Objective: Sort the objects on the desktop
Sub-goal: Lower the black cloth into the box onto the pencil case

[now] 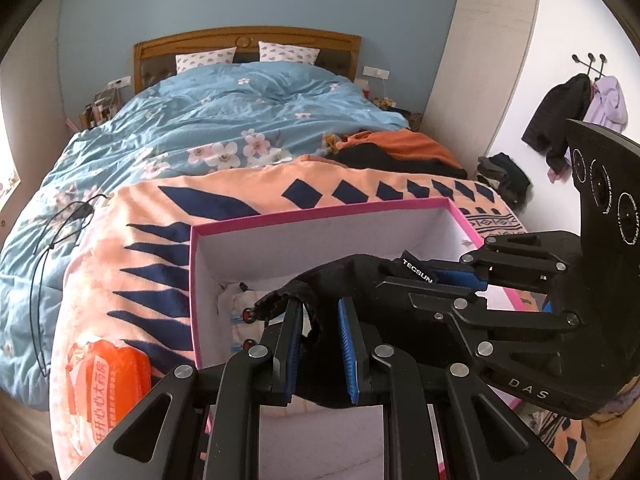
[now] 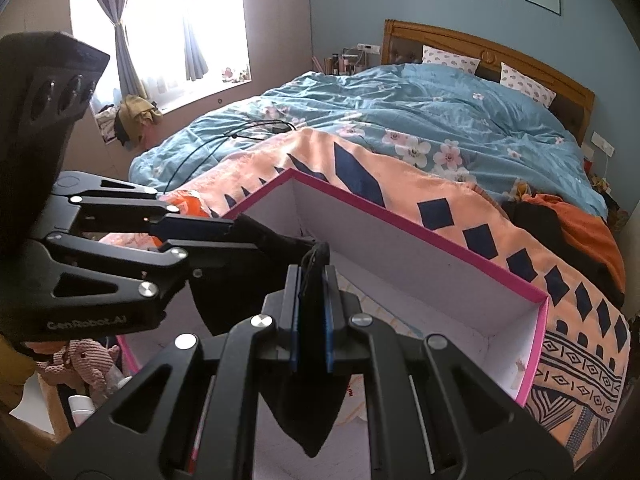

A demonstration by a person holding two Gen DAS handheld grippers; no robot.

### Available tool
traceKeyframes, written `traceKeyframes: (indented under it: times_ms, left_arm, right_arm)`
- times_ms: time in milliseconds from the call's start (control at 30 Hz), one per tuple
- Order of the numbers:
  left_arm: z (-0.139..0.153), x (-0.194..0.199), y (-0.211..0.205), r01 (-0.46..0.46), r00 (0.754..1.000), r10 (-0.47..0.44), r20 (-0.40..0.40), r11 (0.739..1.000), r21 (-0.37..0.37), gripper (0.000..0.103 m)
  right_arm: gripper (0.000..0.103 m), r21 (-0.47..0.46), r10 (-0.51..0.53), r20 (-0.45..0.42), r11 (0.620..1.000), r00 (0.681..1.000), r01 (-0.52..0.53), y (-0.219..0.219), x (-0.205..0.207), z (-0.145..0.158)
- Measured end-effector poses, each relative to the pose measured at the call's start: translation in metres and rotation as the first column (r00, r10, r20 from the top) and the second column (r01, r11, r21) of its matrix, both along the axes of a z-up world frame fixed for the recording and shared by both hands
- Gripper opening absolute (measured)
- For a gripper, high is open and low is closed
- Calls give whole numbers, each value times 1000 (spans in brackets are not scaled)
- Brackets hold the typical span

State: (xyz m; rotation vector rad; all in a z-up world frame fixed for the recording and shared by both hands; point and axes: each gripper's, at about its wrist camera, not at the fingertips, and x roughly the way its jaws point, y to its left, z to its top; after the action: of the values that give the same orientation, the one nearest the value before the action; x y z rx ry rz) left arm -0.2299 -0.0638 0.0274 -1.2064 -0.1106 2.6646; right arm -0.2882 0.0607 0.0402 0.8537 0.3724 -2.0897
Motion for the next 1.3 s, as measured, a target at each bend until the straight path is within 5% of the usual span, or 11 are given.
traceKeyframes:
  times_ms: [1300]
  left_arm:
    - [-23,-14,-12,-51,998,52,38,998,-36,18]
  right_arm:
    - [15,188,-96,155,980,983,66,-33,-48,-50]
